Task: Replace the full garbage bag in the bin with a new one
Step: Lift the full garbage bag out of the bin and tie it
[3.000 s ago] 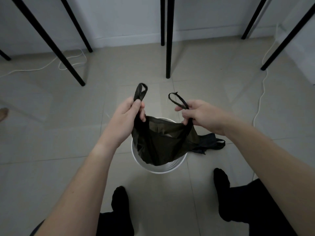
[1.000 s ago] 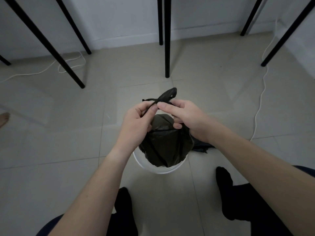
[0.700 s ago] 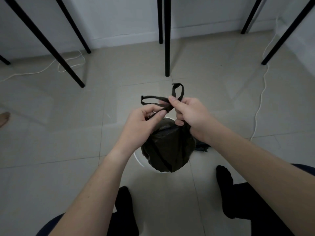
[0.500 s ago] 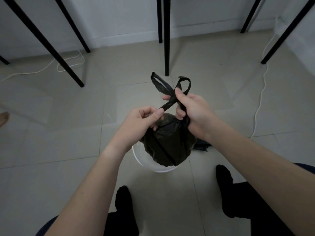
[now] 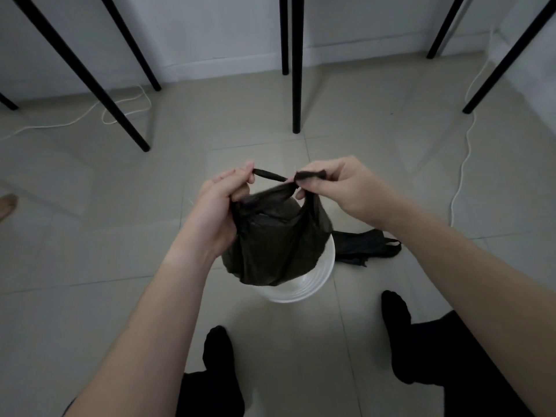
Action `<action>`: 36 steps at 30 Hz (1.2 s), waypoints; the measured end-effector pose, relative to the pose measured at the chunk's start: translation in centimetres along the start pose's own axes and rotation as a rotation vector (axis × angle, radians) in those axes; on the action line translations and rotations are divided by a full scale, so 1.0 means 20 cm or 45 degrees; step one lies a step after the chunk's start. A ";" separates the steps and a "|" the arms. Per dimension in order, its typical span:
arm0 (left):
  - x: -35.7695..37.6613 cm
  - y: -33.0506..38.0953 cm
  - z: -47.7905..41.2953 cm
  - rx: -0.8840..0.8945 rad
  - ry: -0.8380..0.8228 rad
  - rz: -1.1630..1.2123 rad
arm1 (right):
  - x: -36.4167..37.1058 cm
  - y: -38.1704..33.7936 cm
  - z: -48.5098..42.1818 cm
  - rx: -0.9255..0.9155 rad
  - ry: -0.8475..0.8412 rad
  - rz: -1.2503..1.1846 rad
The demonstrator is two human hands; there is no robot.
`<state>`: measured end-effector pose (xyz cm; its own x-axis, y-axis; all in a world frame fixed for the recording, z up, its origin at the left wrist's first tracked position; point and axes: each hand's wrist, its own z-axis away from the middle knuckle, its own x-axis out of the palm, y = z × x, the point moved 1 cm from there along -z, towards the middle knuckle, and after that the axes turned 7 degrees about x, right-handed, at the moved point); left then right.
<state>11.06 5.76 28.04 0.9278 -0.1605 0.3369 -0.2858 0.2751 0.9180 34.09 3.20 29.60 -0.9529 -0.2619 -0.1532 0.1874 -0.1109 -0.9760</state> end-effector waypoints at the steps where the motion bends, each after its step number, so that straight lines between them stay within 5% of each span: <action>1: -0.01 0.01 0.00 -0.002 -0.009 -0.046 | 0.00 -0.01 0.00 -0.094 0.019 0.169; 8: -0.02 0.03 0.02 -0.046 -0.178 -0.159 | 0.03 0.00 0.01 -0.287 0.362 0.756; 13: -0.04 0.02 0.03 -0.275 -0.359 -0.299 | 0.07 0.01 0.04 -0.435 0.553 0.746; 19: -0.04 0.03 0.02 -0.383 -0.436 -0.279 | 0.12 0.01 0.05 -0.488 0.592 0.801; 32: -0.03 0.02 0.03 -0.155 -0.092 -0.072 | 0.13 0.00 0.04 -0.432 0.513 0.736; 36: -0.04 0.02 0.03 -0.173 -0.211 -0.222 | 0.15 0.01 0.04 -0.427 0.476 0.739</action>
<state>10.09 5.36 28.33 0.9050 -0.3665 0.2159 -0.0797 0.3526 0.9324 31.52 1.55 29.14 -0.7522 0.1591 -0.6394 0.6569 0.2579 -0.7085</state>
